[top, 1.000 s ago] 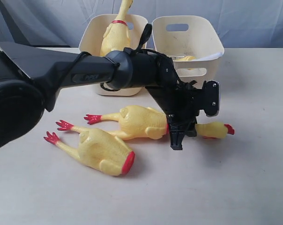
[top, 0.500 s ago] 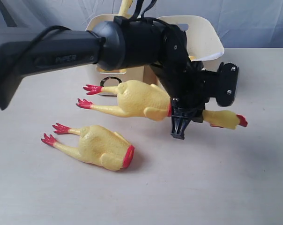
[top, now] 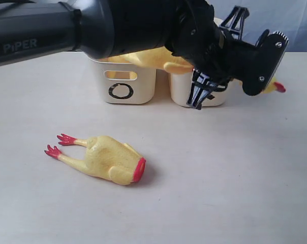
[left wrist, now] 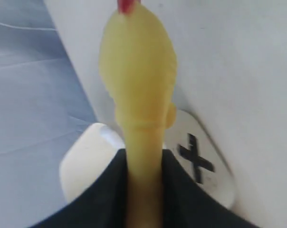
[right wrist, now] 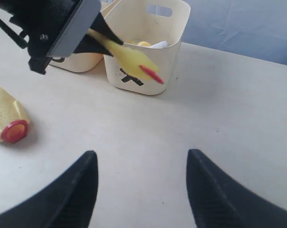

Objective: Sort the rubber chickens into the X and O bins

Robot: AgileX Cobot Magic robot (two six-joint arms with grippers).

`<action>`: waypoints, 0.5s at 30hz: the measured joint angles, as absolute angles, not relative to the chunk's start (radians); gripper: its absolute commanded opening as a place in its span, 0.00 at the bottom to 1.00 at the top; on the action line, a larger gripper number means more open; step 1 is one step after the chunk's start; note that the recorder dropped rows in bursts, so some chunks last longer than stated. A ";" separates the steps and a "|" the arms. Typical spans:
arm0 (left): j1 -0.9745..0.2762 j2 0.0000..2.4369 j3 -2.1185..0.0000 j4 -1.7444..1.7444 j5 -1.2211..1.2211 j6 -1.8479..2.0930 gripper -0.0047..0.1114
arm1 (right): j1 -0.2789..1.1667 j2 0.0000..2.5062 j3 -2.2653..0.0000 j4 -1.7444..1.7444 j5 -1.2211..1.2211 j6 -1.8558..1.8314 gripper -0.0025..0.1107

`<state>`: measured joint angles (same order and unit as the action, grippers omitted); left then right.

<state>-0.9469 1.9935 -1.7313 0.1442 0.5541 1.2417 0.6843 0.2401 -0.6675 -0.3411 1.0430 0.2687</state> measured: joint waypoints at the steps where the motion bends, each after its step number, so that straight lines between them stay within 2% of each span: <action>1: -0.947 1.993 -1.731 0.156 0.520 1.238 0.04 | 0.684 0.240 -0.667 -0.341 1.043 0.269 0.49; 8: -0.927 1.993 -1.731 0.179 0.207 1.077 0.04 | 0.684 0.240 -0.667 -0.339 1.043 0.269 0.49; 15: -0.825 1.993 -1.731 0.181 0.054 0.909 0.04 | 0.684 0.240 -0.667 -0.339 1.055 0.269 0.49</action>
